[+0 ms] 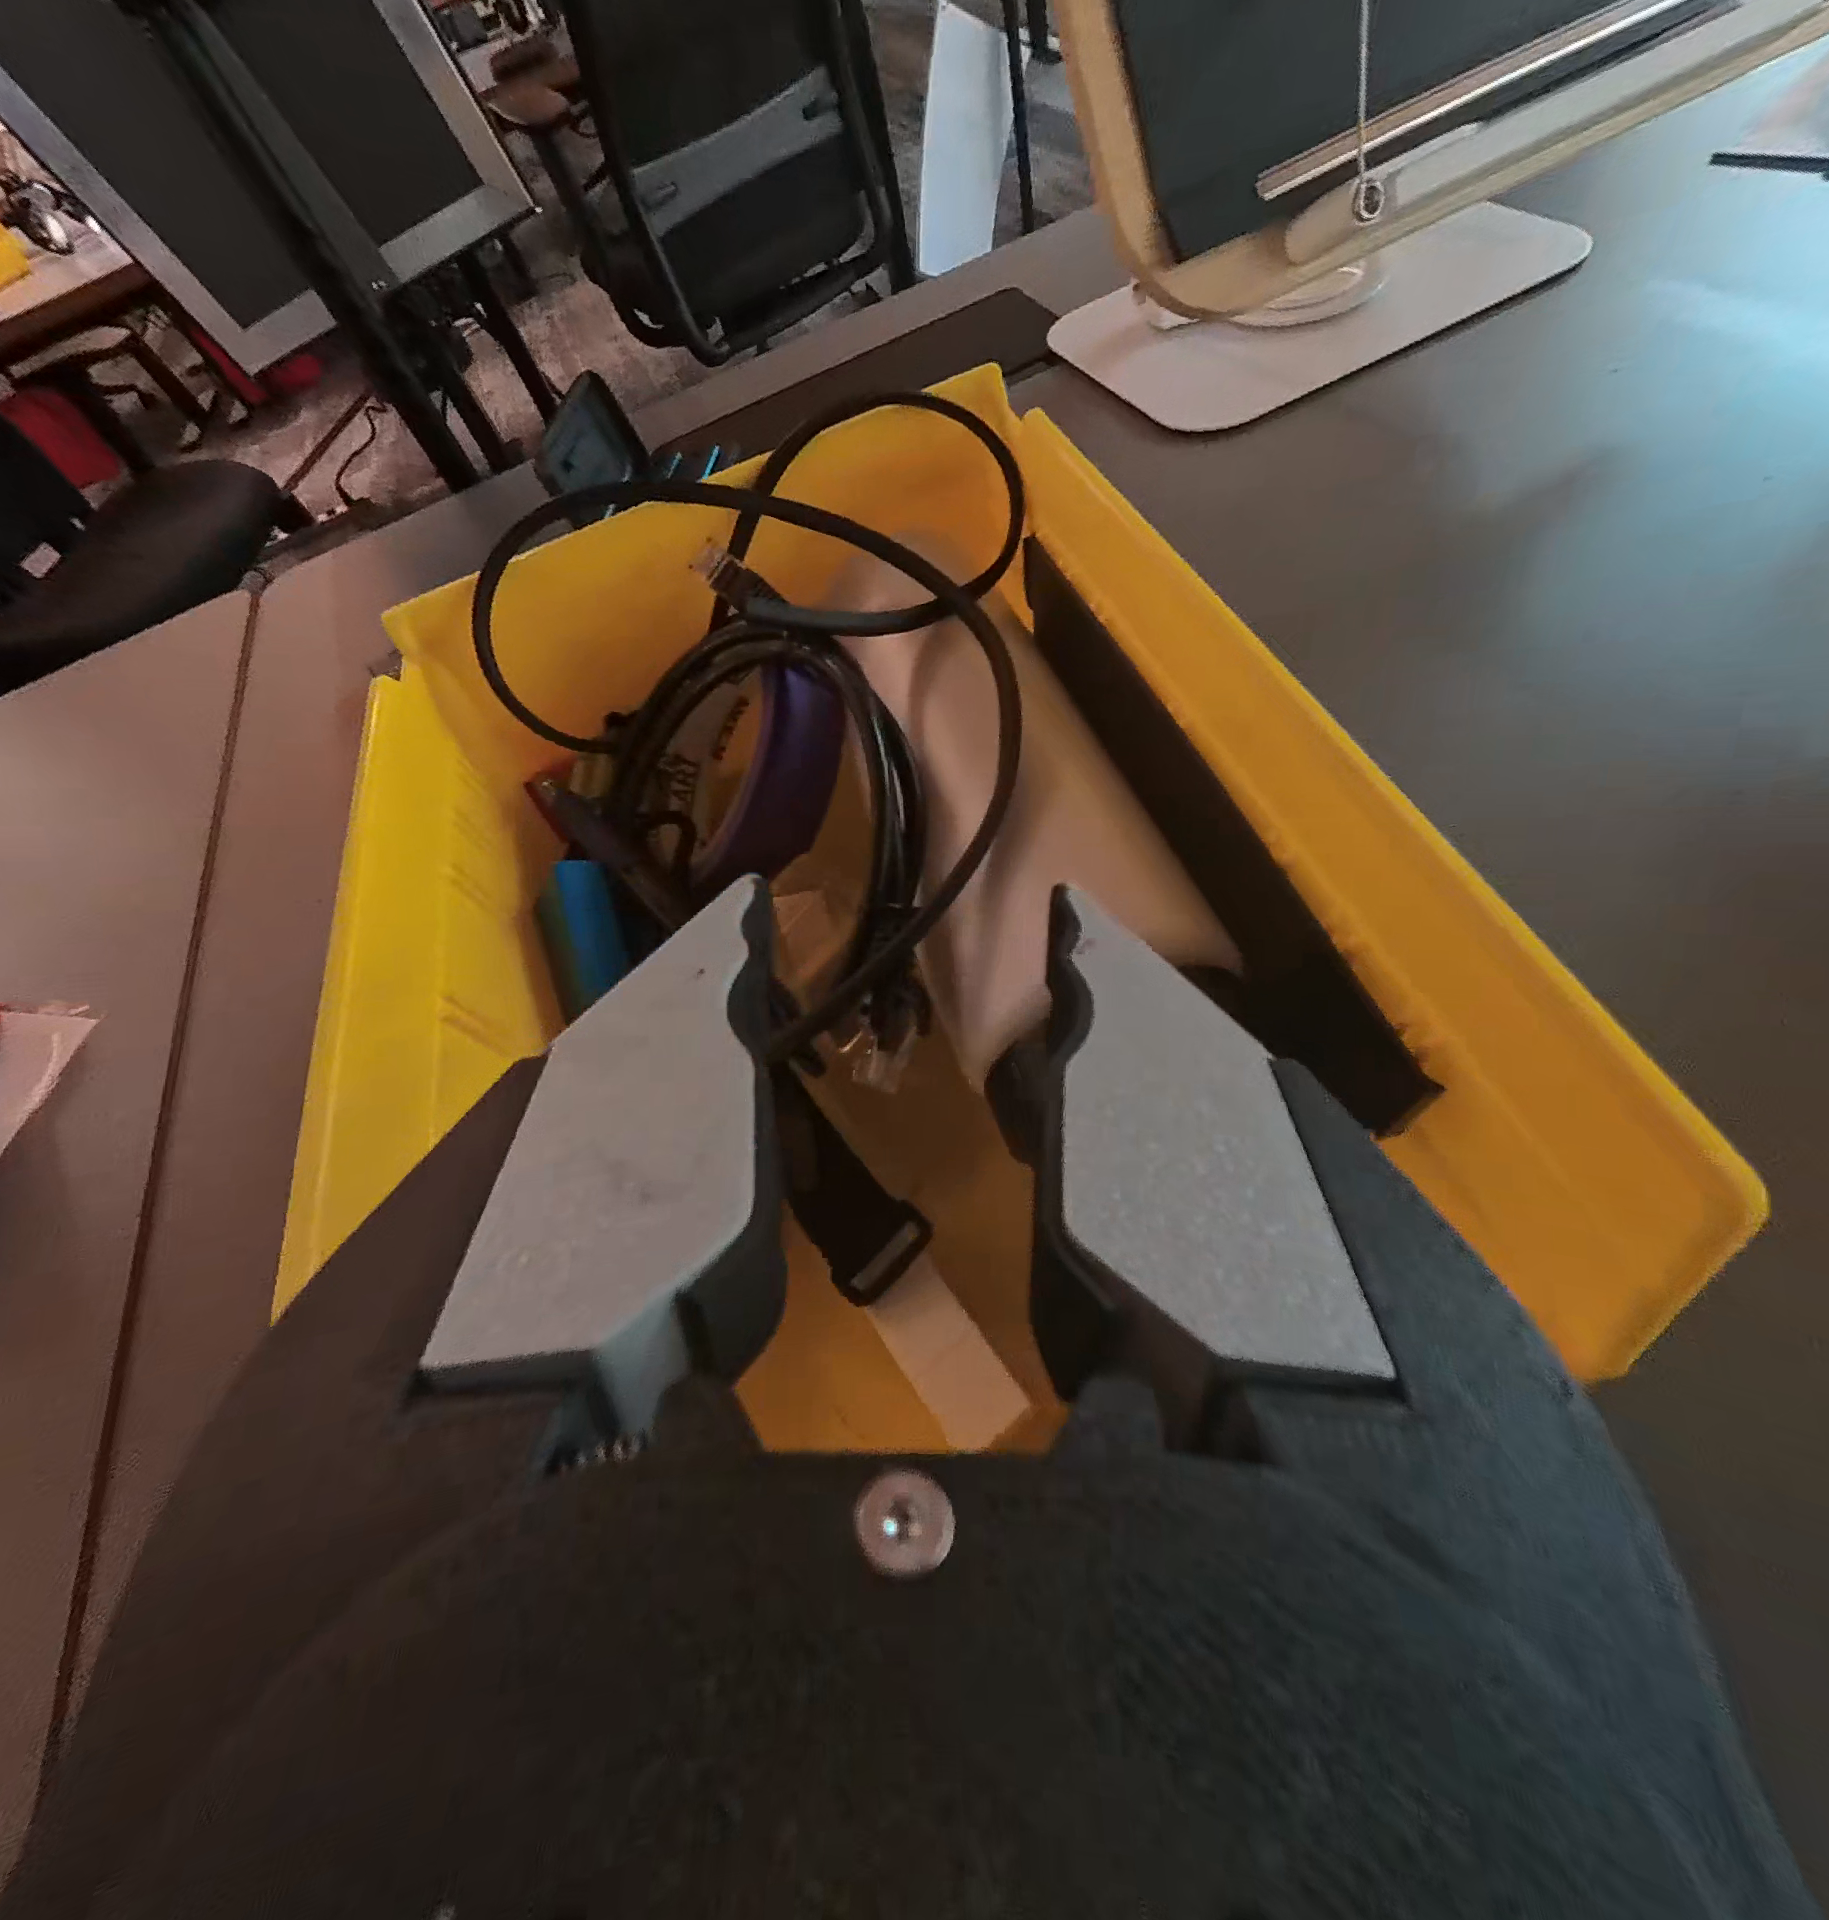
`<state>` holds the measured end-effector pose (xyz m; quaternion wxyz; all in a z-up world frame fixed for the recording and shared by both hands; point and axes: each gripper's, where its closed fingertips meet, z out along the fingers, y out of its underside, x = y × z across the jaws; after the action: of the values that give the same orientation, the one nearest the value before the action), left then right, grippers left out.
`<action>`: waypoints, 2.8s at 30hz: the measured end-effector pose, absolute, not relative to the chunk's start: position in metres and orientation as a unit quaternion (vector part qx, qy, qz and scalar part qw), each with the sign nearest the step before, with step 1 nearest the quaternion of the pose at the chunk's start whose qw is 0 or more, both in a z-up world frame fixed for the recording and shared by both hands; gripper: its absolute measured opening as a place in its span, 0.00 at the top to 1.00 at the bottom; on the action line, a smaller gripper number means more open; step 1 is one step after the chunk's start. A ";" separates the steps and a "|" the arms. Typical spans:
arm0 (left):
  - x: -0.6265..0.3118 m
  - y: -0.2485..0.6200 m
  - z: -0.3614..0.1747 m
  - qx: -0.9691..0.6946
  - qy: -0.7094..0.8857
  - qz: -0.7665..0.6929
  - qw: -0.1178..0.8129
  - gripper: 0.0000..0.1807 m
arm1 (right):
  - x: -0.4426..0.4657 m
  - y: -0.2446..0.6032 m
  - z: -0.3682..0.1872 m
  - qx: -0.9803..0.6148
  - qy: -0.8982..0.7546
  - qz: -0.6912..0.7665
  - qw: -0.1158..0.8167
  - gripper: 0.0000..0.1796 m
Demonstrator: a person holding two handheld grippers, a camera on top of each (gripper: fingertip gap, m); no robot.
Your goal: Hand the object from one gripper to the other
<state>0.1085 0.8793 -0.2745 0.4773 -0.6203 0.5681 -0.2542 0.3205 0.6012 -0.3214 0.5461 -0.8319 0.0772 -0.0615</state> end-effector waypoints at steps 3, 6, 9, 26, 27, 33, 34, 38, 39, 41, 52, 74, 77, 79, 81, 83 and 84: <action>0.107 0.881 -0.278 -0.619 0.574 -0.234 0.482 0.73 | 0.322 0.600 -0.323 -0.833 0.082 -0.068 0.543 0.74; 0.110 0.882 -0.268 -0.619 0.555 -0.250 0.497 0.75 | 0.324 0.599 -0.322 -0.830 0.080 -0.077 0.546 0.75; 0.114 0.886 -0.246 -0.606 0.529 -0.264 0.533 0.79 | 0.322 0.600 -0.325 -0.835 0.074 -0.078 0.539 0.75; 0.237 0.916 -0.297 -0.573 0.703 -0.043 0.420 0.80 | 0.321 0.600 -0.324 -0.832 0.076 -0.070 0.544 0.77; 0.236 0.922 -0.296 -0.578 0.699 -0.025 0.420 0.92 | 0.321 0.600 -0.324 -0.832 0.076 -0.069 0.545 0.78; 0.227 0.934 -0.277 -0.579 0.697 -0.015 0.423 0.99 | 0.319 0.601 -0.324 -0.834 0.073 -0.066 0.544 0.78; 0.226 0.937 -0.265 -0.580 0.686 -0.024 0.438 0.99 | 0.319 0.601 -0.324 -0.834 0.072 -0.067 0.543 0.78; 0.217 0.945 -0.195 -0.566 0.638 -0.056 0.519 1.00 | 0.318 0.601 -0.324 -0.835 0.070 -0.068 0.542 0.79; 0.213 0.945 -0.174 -0.557 0.627 -0.058 0.542 1.00 | 0.318 0.601 -0.325 -0.835 0.070 -0.068 0.542 0.79; 0.207 0.939 -0.129 -0.531 0.606 -0.073 0.588 1.00 | 0.318 0.601 -0.325 -0.835 0.071 -0.067 0.542 0.80; 0.192 0.768 -0.020 -0.398 0.630 -0.300 0.595 0.99 | 0.310 0.602 -0.317 -0.823 0.065 -0.044 0.562 0.77; 0.261 0.613 -0.240 -0.341 0.678 -0.470 0.450 1.00 | 0.297 0.574 -0.225 -0.662 0.045 -0.018 0.748 0.59; 0.252 0.608 -0.240 -0.323 0.662 -0.527 0.424 1.00 | 0.289 0.581 -0.228 -0.663 0.046 0.042 0.746 0.54; 0.244 0.601 -0.241 -0.306 0.642 -0.581 0.395 1.00 | 0.287 0.581 -0.226 -0.659 0.041 0.047 0.750 0.55; 0.243 0.601 -0.241 -0.326 0.625 -0.609 0.364 1.00 | 0.280 0.583 -0.228 -0.663 0.023 0.058 0.746 0.59; 0.237 0.594 -0.233 -0.307 0.611 -0.644 0.343 1.00 | 0.266 0.588 -0.232 -0.671 0.001 0.093 0.736 0.57; 0.234 0.593 -0.231 -0.305 0.609 -0.650 0.336 1.00 | 0.259 0.591 -0.234 -0.675 -0.007 0.114 0.729 0.56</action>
<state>0.2345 0.5927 -0.2311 0.3364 -0.3046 0.6090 -0.6505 0.2589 0.5907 -0.2344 0.7287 -0.6752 -0.0071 0.1140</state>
